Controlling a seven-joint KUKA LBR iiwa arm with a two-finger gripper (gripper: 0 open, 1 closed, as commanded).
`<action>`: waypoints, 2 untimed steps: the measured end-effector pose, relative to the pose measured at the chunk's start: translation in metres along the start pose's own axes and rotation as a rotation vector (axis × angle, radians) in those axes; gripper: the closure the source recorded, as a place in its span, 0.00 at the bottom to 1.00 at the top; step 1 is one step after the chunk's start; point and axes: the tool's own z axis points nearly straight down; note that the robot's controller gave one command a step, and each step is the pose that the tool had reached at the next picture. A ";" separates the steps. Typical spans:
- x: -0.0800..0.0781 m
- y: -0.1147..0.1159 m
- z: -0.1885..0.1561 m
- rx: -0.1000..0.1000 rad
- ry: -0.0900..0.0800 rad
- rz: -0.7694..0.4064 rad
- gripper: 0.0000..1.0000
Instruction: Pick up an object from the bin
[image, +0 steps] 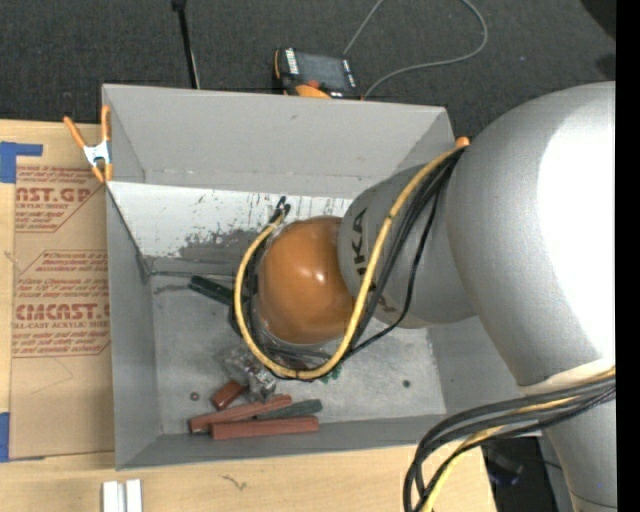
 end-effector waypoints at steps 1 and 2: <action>-0.024 0.006 -0.107 -0.011 0.024 -0.047 1.00; -0.044 -0.010 -0.166 -0.011 0.024 -0.075 1.00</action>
Offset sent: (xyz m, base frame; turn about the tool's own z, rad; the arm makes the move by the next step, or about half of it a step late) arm 0.0087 0.0159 0.1036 -0.0463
